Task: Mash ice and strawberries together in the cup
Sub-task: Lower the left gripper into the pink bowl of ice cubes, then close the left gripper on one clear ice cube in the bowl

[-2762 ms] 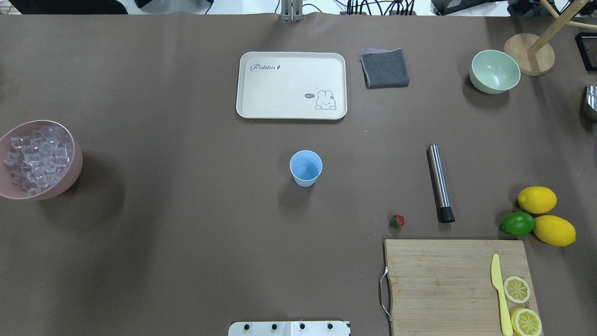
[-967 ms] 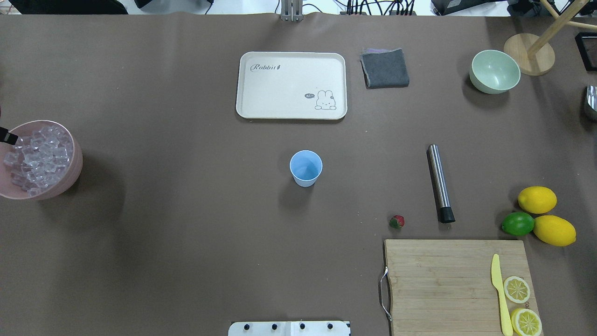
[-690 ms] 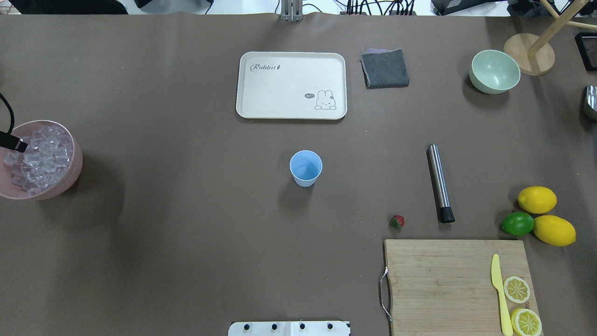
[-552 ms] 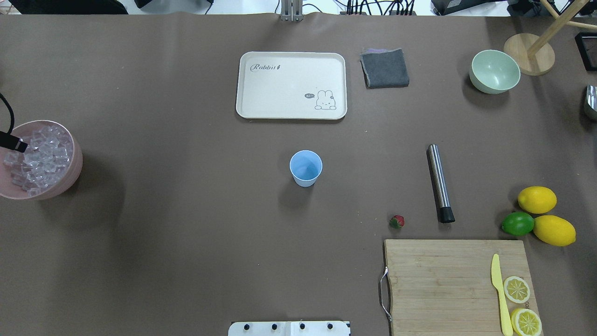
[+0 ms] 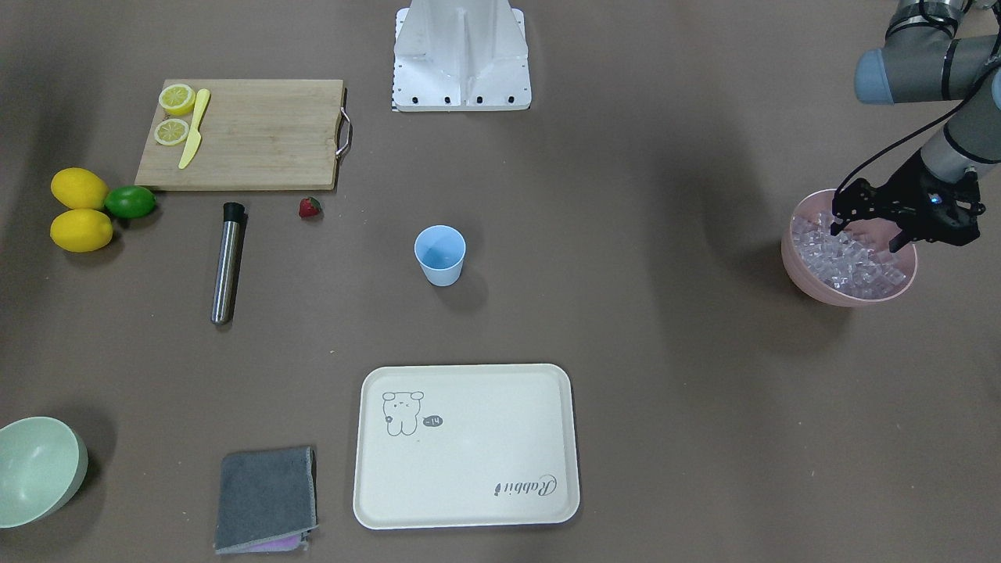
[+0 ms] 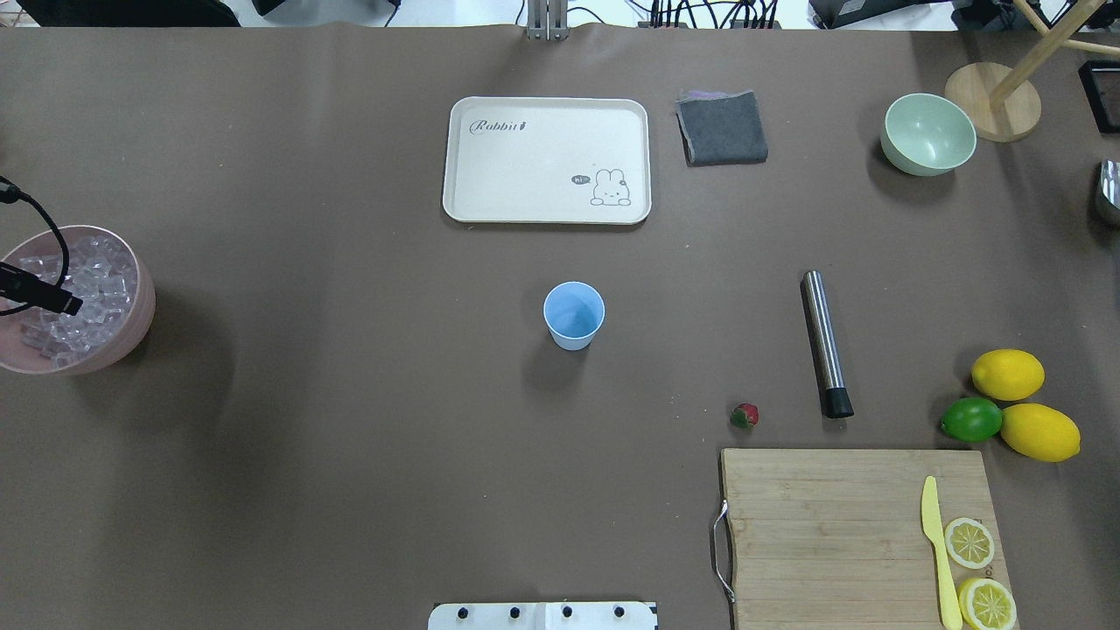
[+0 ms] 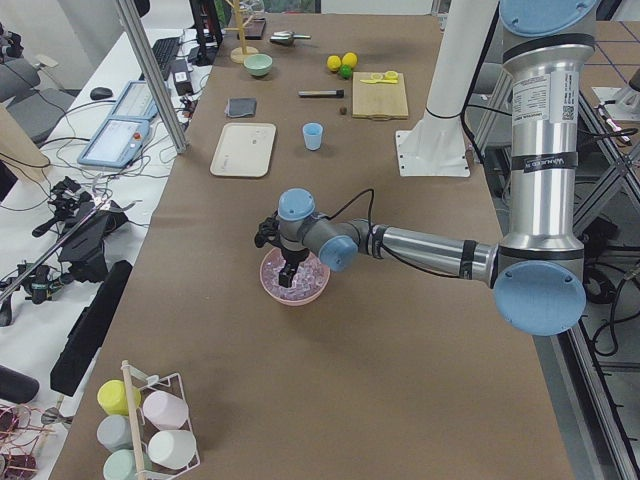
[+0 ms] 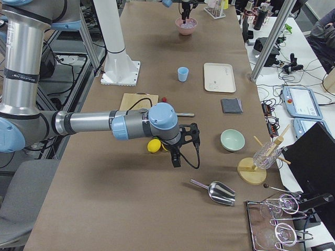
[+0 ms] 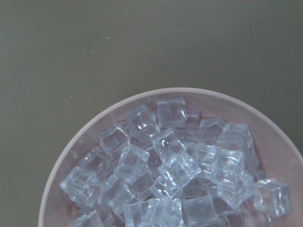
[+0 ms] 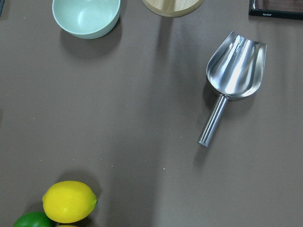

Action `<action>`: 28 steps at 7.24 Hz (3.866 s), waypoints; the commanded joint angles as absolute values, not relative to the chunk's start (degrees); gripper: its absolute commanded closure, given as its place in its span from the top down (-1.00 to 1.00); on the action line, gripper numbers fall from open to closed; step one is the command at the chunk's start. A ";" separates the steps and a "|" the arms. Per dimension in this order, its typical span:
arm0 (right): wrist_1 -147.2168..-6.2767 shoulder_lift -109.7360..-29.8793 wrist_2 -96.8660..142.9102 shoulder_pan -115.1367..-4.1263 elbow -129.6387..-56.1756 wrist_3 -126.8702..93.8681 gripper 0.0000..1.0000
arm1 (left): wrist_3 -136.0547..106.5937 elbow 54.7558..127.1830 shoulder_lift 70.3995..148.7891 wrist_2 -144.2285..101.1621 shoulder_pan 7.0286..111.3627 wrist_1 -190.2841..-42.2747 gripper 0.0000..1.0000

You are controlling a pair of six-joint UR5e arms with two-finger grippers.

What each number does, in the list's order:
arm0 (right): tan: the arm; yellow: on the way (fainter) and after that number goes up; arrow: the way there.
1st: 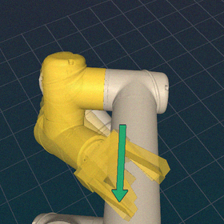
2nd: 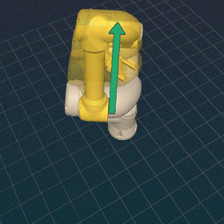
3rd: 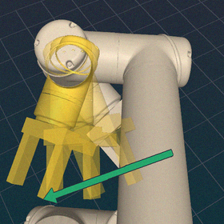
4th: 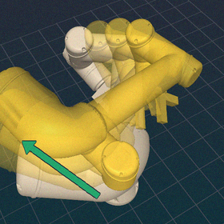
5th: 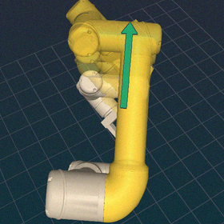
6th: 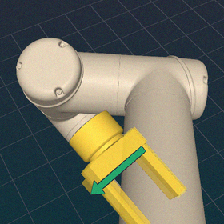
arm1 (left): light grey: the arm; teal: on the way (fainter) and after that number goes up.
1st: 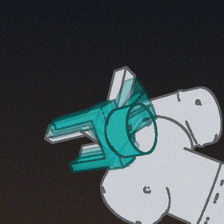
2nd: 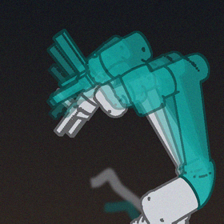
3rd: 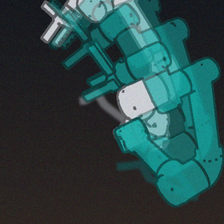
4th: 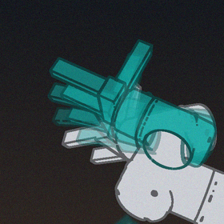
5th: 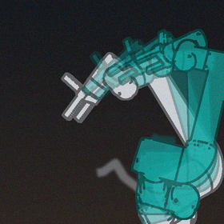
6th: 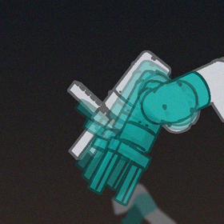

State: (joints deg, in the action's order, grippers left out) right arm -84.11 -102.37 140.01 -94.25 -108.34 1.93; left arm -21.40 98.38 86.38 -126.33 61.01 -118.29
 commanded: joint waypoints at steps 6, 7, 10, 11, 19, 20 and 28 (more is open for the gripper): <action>-84.11 -102.39 139.92 -94.31 -107.75 1.93 1.00 | -21.27 96.94 85.87 -124.72 58.01 -121.20 0.88; -84.11 -102.39 139.92 -94.31 -107.75 1.93 1.00 | -21.18 96.94 85.96 -124.72 57.92 -121.20 0.56; -84.11 -102.39 139.83 -94.31 -107.75 1.93 1.00 | -20.92 96.86 85.87 -123.84 57.92 -121.20 0.47; -84.11 -102.39 139.83 -94.31 -107.75 1.85 1.00 | -20.74 97.03 85.78 -123.84 57.92 -121.11 0.41; -84.11 -102.30 139.92 -94.31 -107.84 1.76 1.00 | -20.74 99.75 85.69 -124.72 58.80 -120.41 -1.00; -84.11 -102.30 140.01 -94.31 -107.84 1.76 1.00 | -20.74 99.76 85.95 -125.06 58.80 -120.32 -0.42; -84.11 -102.39 140.01 -94.31 -107.75 1.76 1.00 | -20.65 98.44 87.18 -124.72 59.50 -120.32 0.58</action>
